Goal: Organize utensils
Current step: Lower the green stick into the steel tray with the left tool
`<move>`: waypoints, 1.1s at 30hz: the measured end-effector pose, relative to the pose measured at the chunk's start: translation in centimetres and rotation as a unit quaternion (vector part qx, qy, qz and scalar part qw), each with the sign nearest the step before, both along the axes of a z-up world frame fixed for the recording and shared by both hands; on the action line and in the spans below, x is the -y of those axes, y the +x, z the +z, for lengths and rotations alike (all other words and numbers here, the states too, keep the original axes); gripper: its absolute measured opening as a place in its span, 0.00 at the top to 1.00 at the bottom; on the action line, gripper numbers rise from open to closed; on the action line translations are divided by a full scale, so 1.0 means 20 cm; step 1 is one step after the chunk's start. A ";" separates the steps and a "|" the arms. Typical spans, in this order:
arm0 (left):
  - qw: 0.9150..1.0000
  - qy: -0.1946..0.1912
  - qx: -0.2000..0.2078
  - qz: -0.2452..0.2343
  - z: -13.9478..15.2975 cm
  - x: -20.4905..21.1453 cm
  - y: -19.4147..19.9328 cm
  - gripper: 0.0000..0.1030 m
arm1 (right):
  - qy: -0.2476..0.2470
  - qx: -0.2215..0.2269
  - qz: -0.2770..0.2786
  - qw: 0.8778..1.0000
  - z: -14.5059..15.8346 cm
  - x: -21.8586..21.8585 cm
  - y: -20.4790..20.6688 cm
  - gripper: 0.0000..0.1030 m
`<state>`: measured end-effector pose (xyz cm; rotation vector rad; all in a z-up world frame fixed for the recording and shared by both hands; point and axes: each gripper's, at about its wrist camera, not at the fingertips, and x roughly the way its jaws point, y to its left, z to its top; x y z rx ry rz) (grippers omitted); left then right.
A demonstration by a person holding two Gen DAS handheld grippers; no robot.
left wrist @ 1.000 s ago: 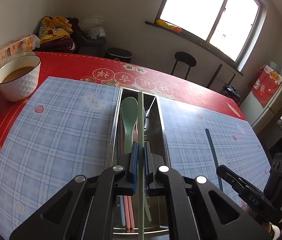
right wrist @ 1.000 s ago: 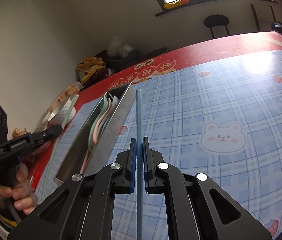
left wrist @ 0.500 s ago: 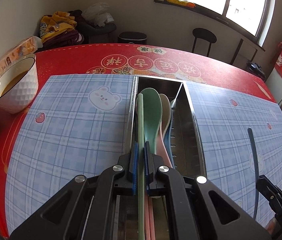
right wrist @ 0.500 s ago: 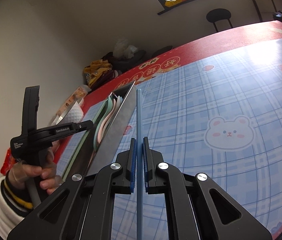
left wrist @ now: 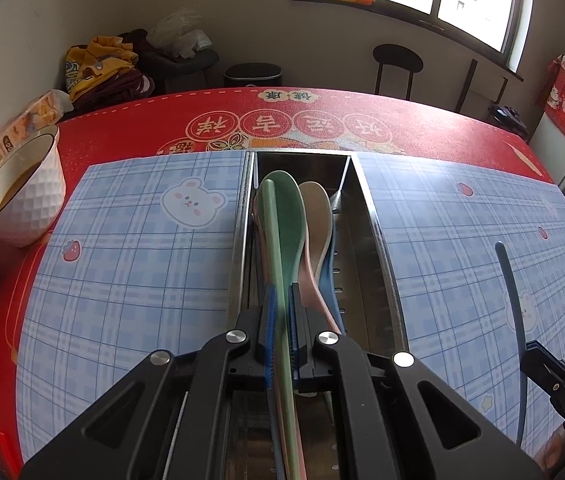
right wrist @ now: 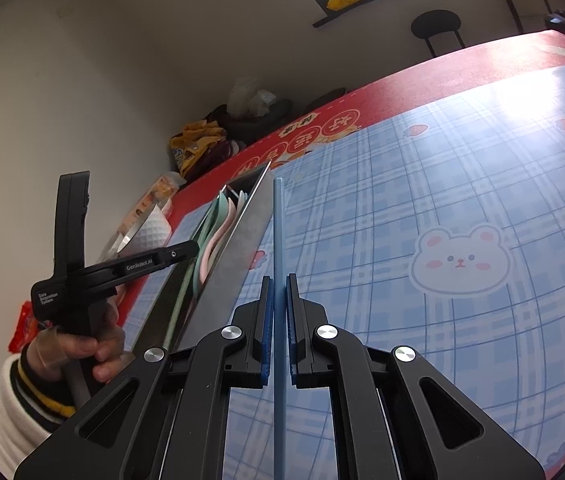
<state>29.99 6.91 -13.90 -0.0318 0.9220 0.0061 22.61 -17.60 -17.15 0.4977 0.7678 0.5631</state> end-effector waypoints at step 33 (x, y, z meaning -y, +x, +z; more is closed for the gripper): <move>0.988 0.010 0.150 -0.030 0.12 -0.25 -0.56 0.64 | -0.007 -0.021 0.004 1.000 0.22 -0.23 0.09 0.94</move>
